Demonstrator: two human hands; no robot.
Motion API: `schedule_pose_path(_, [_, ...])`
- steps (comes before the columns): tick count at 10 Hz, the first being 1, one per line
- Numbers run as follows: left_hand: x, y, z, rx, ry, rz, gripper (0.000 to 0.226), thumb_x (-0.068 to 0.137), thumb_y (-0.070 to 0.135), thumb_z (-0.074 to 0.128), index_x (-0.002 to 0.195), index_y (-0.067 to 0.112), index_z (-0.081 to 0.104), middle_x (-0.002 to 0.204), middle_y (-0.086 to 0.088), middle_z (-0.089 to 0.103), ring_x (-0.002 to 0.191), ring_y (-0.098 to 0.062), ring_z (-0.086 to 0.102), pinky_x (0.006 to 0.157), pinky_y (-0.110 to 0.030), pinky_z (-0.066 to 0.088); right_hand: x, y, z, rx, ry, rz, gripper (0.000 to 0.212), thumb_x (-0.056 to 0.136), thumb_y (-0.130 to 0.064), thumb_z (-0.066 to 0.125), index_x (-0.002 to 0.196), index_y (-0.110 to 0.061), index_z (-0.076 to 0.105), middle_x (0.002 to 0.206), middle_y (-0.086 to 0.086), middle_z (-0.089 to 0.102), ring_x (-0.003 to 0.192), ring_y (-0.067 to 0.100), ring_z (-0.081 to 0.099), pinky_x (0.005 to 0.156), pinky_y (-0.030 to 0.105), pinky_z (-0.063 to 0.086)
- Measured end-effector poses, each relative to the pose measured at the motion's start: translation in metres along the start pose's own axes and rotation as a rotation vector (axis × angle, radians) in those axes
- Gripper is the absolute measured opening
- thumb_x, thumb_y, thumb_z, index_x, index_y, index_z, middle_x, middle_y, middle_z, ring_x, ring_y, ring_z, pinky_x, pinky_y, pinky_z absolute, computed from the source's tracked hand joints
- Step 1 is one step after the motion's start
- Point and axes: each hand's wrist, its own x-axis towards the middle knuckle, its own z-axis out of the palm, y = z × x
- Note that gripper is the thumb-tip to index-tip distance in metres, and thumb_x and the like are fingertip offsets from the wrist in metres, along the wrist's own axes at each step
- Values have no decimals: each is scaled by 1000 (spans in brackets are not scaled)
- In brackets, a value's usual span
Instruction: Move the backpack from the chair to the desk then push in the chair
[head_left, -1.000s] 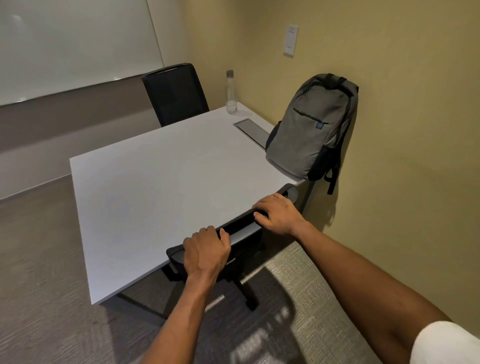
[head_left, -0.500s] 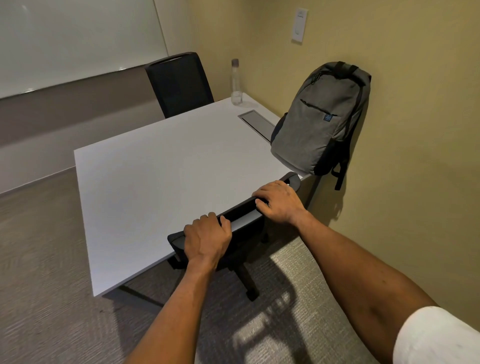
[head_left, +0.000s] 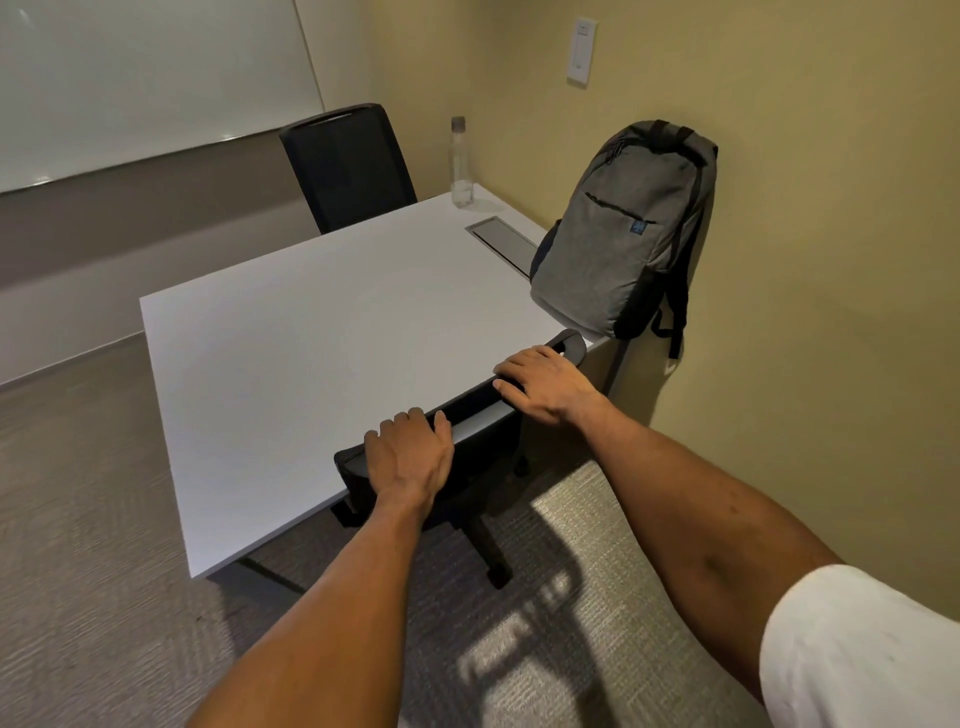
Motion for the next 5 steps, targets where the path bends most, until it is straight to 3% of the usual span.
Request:
schedule_pose_path(2, [-15, -20, -2, 31, 12, -5, 69, 108, 53, 21, 123, 6, 68, 123, -15, 73, 115, -34, 65, 110, -51, 45, -24, -32, 0, 42, 1, 97, 64, 110, -56, 24, 161, -19, 35, 169, 5, 35, 159, 20, 26, 134, 43, 13])
schedule_pose_path(3, [-24, -40, -2, 10, 6, 3, 73, 108, 57, 20, 141, 5, 59, 144, -16, 65, 139, -35, 55, 125, -55, 33, -35, -58, 5, 44, 1, 135, 69, 109, -57, 23, 165, -17, 26, 174, 5, 24, 163, 19, 16, 135, 44, 8])
schedule_pose_path(4, [-34, -63, -7, -37, -1, 25, 77, 108, 58, 16, 159, 5, 41, 166, -17, 44, 158, -34, 34, 133, -56, 18, -47, -90, 4, 56, 17, 175, 71, 109, -59, 21, 166, -17, 21, 176, 3, 16, 164, 17, 10, 135, 45, 5])
schedule_pose_path(5, [-44, -94, -3, -80, 29, 43, 78, 108, 59, 13, 166, 8, 24, 176, -15, 25, 165, -31, 17, 134, -54, 6, -57, -125, 13, 35, 19, 196, 72, 108, -60, 18, 167, -19, 14, 177, 2, 9, 165, 17, 2, 135, 47, 1])
